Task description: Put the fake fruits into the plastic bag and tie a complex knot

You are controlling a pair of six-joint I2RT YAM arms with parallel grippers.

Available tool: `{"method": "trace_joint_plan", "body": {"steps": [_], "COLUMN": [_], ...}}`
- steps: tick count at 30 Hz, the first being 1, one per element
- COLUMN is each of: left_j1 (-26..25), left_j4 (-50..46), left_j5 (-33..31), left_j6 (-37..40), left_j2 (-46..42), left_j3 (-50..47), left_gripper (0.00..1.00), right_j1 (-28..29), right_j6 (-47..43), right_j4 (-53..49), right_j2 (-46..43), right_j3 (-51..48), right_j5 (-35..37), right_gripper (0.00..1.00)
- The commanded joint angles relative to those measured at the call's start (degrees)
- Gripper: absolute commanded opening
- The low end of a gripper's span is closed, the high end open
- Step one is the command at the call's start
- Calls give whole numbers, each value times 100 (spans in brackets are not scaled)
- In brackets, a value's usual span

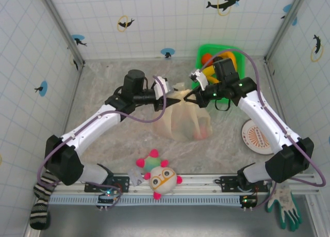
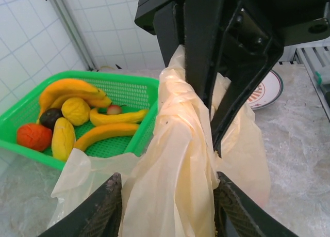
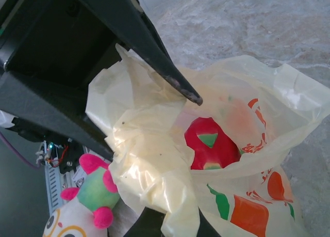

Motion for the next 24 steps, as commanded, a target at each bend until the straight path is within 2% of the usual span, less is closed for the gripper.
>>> {"method": "trace_joint_plan", "body": {"steps": [1,5,9,13,16,19,21,24], "left_j1": [-5,-10,-12,-5,-13,-8,-10,-12], "left_j4": [-214,-298,-317,-313,-313,-300,-282,-253], "left_j5": [98,39,8,-31,-22,-19,-17,-17], "left_j6": [128,191,228,250,255,265,271,251], "left_j2": [78,104,83,23,-18,-49,-57,-54], "left_j3": [181,172,185,194,191,183,171,180], "left_gripper": [45,40,21,6,2,2,2,3], "right_j1": [43,71,83,79,89,193,361,558], "right_j6": [-295,-295,-355,-494,-576,-656,-742,-869], "right_j4": [56,355,251,-7,-155,-141,-26,266], "right_j2": [-295,-460,-449,-431,-468,-544,-601,-694], "right_j3": [97,-126,-125,6,169,309,351,227], "right_j5": [-132,-183,-70,97,266,623,1187,1581], "right_gripper": [10,12,12,20,36,51,55,63]}}
